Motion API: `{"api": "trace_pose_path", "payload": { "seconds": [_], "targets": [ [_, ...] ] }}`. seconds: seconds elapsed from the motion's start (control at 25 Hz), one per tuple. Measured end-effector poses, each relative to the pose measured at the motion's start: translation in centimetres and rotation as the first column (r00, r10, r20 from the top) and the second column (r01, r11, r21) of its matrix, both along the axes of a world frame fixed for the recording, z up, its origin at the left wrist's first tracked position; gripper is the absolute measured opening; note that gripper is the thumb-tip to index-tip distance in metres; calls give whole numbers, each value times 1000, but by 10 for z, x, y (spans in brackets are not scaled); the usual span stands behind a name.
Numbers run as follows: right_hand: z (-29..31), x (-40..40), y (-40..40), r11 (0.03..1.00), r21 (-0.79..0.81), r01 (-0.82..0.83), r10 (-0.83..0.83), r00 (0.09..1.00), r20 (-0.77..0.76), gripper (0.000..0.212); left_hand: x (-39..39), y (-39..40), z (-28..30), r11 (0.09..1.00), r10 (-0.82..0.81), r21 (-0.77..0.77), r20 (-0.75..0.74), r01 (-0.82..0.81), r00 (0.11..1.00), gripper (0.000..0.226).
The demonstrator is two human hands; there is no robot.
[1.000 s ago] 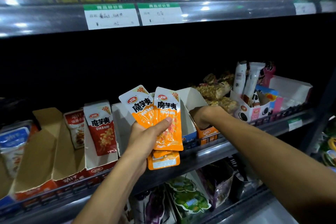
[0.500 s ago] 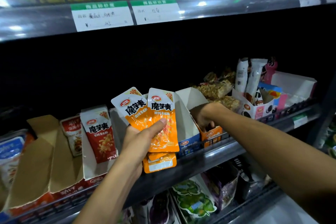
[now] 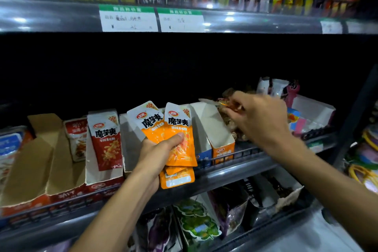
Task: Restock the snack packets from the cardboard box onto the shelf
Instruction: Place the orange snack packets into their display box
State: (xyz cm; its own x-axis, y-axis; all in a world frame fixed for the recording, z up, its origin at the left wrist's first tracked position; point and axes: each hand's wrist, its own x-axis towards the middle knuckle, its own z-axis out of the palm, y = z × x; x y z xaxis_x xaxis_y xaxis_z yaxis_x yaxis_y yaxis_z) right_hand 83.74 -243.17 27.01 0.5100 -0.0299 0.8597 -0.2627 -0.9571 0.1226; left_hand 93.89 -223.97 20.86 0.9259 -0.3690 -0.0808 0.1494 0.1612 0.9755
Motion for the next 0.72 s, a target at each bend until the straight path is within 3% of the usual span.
{"api": "trace_pose_path", "payload": {
  "seconds": [0.08,0.24,0.36,0.44,0.48,0.56,0.64,0.72],
  "targets": [
    [-21,-13,23,997,-56,-58,64,991,115,23,-8,-6,3,999,0,-40,-21,-1,1000,28],
    [-62,-19,59,971,-197,-133,153,984,89,21,-27,-11,9,992,-18,-124,-26,14,1000,18],
    [-68,-16,67,979,-10,-204,204,979,14,22,-30,-5,12,988,-41,-149,0,41,999,26],
    [-66,-15,71,917,296,-266,303,949,-85,40,-29,-2,14,986,-50,-160,36,55,998,27],
    [-64,-14,72,815,493,-305,405,908,-108,48,-28,-1,15,988,-53,-141,69,62,996,26],
    [-63,-10,69,466,783,-413,626,779,39,44,-25,-1,15,995,-43,-81,120,53,992,24],
    [-59,-2,54,188,868,-459,613,745,262,23,-21,-1,16,998,-30,-54,111,36,993,27],
    [-49,11,37,-53,920,-388,574,742,346,42,-17,-2,16,998,-33,-54,116,39,993,26]
  ]
}}
